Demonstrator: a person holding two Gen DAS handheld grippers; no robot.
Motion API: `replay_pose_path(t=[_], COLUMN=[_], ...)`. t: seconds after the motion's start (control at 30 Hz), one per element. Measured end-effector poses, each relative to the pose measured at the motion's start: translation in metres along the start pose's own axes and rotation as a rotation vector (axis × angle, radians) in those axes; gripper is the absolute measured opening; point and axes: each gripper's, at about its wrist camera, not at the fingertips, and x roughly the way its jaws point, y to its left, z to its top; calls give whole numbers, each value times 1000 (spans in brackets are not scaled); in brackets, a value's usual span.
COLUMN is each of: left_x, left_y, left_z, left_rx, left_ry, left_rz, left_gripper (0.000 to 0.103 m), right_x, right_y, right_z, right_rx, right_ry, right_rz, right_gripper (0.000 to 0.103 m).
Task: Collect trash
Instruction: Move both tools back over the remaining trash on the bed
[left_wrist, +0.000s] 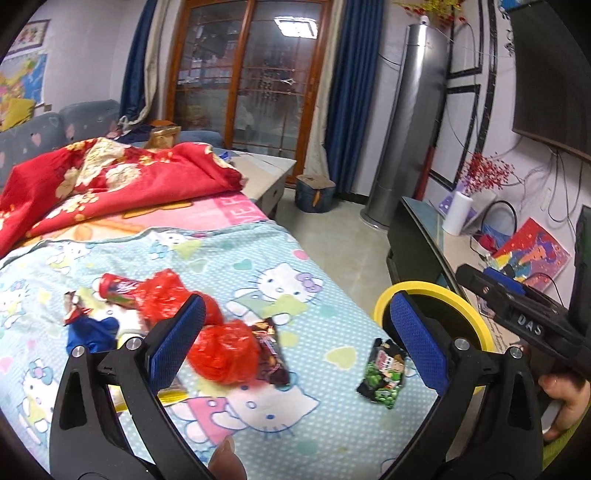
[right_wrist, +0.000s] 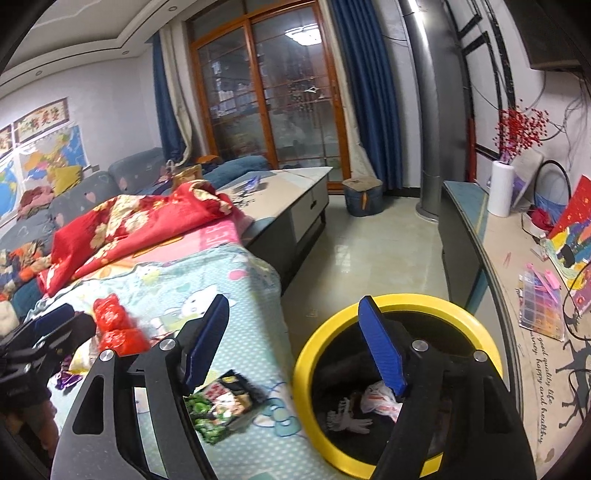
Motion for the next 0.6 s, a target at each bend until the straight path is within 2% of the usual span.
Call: replay_pose_path(t=[0.6], left_x=[-18], left_y=[58], left_z=[10], left_rx=[-120], left_ry=[-57], left_rz=[102], left_gripper=[92], right_x=[4], right_y=[59], right_z=[-13], right_rx=[-124], right_ry=[43], right_rz=[102], right_gripper=[70])
